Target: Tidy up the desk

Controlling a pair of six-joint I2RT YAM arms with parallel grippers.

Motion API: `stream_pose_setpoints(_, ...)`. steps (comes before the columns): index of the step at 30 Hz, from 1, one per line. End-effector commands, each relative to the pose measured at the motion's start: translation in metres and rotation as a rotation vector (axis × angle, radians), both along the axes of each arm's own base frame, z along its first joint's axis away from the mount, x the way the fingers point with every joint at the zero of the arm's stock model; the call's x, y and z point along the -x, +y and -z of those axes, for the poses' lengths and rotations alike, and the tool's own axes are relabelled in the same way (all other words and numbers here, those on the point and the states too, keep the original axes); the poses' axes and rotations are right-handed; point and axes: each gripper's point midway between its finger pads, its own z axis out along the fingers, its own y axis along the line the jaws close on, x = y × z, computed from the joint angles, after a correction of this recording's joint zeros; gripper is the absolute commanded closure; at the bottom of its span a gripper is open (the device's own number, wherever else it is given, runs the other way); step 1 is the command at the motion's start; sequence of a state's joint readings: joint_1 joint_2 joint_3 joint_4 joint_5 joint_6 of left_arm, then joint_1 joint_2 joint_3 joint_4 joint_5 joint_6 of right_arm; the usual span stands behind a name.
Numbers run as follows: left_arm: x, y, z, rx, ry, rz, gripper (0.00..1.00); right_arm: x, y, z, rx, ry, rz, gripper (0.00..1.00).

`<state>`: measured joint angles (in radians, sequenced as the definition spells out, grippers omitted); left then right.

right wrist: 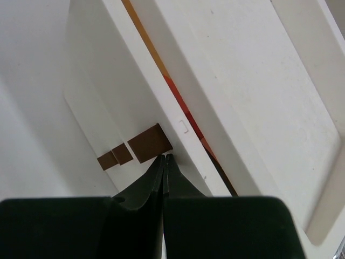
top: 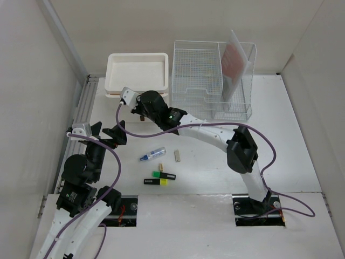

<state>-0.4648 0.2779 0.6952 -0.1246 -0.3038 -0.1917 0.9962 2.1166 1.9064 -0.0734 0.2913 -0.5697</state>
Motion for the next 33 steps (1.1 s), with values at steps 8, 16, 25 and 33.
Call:
stream_pose_setpoints(8,0.002,0.001,-0.010,0.013,-0.043,0.002,0.01,-0.024,-0.031,-0.026,-0.048,-0.055,0.093,0.99)
stream_pose_setpoints(16,0.002,0.001,-0.010,0.013,-0.043,0.002,0.01,-0.025,-0.032,-0.028,-0.057,-0.064,0.103,0.99)
stream_pose_setpoints(25,0.002,0.001,-0.010,0.013,-0.043,0.002,0.01,-0.035,-0.036,-0.034,-0.070,-0.081,0.143,0.99)
stream_pose_setpoints(33,0.002,0.001,-0.010,0.013,-0.043,0.002,0.01,-0.034,-0.037,-0.037,-0.078,-0.086,0.143,0.99)
